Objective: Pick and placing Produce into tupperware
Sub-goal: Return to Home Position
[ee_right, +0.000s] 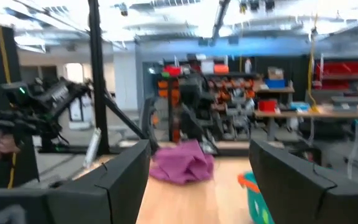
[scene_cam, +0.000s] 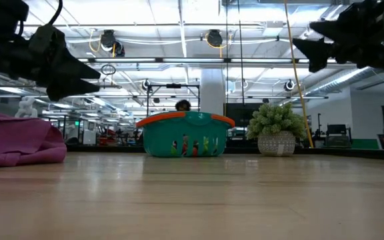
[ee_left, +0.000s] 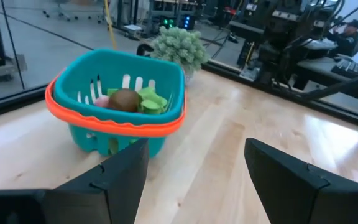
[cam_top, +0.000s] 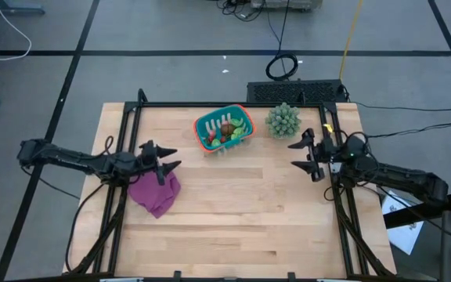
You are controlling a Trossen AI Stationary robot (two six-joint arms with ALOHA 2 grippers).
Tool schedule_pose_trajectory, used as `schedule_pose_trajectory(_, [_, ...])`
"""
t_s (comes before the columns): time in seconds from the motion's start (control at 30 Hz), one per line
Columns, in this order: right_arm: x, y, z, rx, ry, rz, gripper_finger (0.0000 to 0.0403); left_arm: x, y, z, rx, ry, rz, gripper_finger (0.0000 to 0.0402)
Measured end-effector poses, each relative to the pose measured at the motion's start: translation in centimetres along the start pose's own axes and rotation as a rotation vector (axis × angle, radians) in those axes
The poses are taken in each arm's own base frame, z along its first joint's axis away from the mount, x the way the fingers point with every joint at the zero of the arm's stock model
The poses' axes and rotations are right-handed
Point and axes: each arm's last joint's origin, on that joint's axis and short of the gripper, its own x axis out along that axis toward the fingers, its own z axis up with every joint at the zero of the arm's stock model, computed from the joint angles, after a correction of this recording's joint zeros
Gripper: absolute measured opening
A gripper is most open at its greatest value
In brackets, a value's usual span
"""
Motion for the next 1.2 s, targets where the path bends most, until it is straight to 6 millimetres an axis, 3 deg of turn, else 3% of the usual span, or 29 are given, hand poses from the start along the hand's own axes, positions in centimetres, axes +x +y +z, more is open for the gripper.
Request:
schedule_pose_trajectory(0.43, [-0.1, -0.3, -0.3, -0.001, 0.027, -0.021, 0.0265, 0.1, 0.0, 1.3, -0.012, -0.108, -0.058, 0.0269])
schedule_pose_trajectory(0.63, [-0.1, -0.2, 0.1, -0.022, -0.008, -0.015, 0.0265, 0.1, -0.1, 1.3, -0.092, -0.093, -0.094, 0.0269])
schedule_pose_trajectory(1.2, [-0.1, -0.2, 0.0, -0.018, -0.002, -0.018, 0.0265, 0.1, -0.1, 1.3, -0.085, -0.092, -0.093, 0.0269])
